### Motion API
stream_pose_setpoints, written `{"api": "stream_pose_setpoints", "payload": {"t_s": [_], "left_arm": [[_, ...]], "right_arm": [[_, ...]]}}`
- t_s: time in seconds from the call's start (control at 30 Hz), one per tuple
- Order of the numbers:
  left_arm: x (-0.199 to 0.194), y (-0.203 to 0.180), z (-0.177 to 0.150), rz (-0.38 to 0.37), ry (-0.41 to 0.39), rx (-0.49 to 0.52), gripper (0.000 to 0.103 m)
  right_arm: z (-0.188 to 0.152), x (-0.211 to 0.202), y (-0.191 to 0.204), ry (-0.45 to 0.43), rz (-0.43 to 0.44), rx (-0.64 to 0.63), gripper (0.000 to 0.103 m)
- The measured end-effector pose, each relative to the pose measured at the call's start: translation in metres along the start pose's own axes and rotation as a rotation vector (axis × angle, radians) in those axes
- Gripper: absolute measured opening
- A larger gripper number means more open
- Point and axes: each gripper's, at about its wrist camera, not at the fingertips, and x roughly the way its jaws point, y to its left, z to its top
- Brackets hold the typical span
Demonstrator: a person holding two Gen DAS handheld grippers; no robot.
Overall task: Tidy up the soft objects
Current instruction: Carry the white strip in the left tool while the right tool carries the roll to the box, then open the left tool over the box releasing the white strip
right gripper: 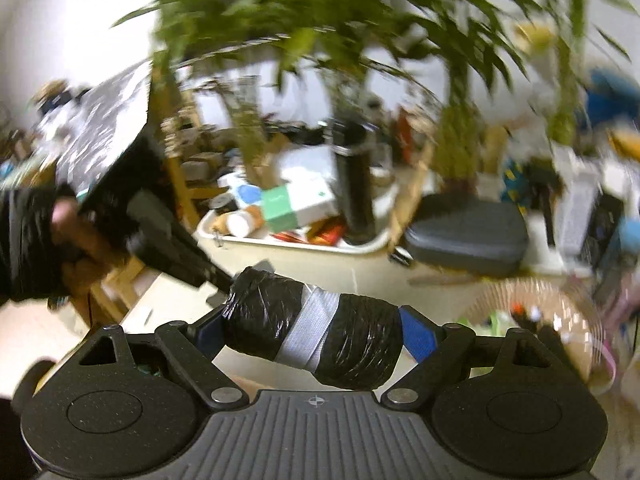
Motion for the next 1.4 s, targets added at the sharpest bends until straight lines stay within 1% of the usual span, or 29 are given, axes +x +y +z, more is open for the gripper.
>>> {"api": "stream_pose_setpoints", "payload": {"t_s": [0.1,0.27,0.37,0.5,0.57,0.7,0.87,0.93,0.97,1.03,1.07,1.1,1.17,1.27,1.33,1.4], "left_arm": [[-0.023,-0.004,-0.008,-0.006,-0.045,-0.024,0.003],[-0.056,-0.015,-0.024,-0.018,-0.099,-0.055,0.003],[-0.073,-0.021,-0.033,-0.044,-0.113,-0.098,0.003],[-0.089,-0.028,-0.046,-0.085,-0.120,-0.174,0.003],[-0.091,-0.029,-0.053,-0.116,-0.115,-0.229,0.003],[-0.089,-0.029,-0.068,-0.213,-0.090,-0.343,0.003],[-0.078,-0.037,-0.088,-0.307,-0.051,-0.434,0.004],[-0.071,-0.039,-0.096,-0.363,-0.036,-0.486,0.008],[-0.069,-0.040,-0.101,-0.396,-0.033,-0.508,0.012],[-0.064,-0.042,-0.109,-0.430,-0.041,-0.535,0.028],[-0.064,-0.043,-0.114,-0.437,-0.055,-0.539,0.040],[-0.065,-0.045,-0.117,-0.435,-0.072,-0.535,0.045],[-0.070,-0.049,-0.125,-0.414,-0.109,-0.519,0.046],[-0.076,-0.055,-0.137,-0.393,-0.139,-0.503,0.047],[-0.083,-0.060,-0.145,-0.359,-0.175,-0.478,0.047],[-0.092,-0.065,-0.149,-0.309,-0.204,-0.441,0.047]], "right_arm": [[0.000,-0.006,0.018,-0.011,0.027,-0.068,0.089],[-0.006,-0.015,0.035,-0.008,0.064,-0.120,0.089],[-0.011,-0.020,0.041,-0.008,0.051,-0.131,0.089],[-0.016,-0.028,0.039,-0.013,0.053,-0.109,0.089],[-0.019,-0.034,0.039,-0.016,0.050,-0.103,0.089],[-0.024,-0.043,0.038,-0.019,0.049,-0.088,0.089],[-0.030,-0.050,0.035,-0.023,0.047,-0.069,0.089],[-0.032,-0.052,0.034,-0.022,0.055,-0.055,0.089],[-0.032,-0.053,0.033,-0.021,0.060,-0.047,0.089],[-0.035,-0.054,0.033,-0.020,0.065,-0.038,0.089],[-0.035,-0.055,0.034,-0.019,0.062,-0.038,0.089],[-0.037,-0.055,0.034,-0.019,0.061,-0.038,0.089],[-0.038,-0.056,0.035,-0.016,0.061,-0.035,0.089],[-0.041,-0.057,0.035,-0.012,0.060,-0.034,0.089],[-0.042,-0.058,0.036,-0.012,0.060,-0.029,0.089],[-0.043,-0.059,0.037,-0.011,0.065,-0.026,0.089]]}}
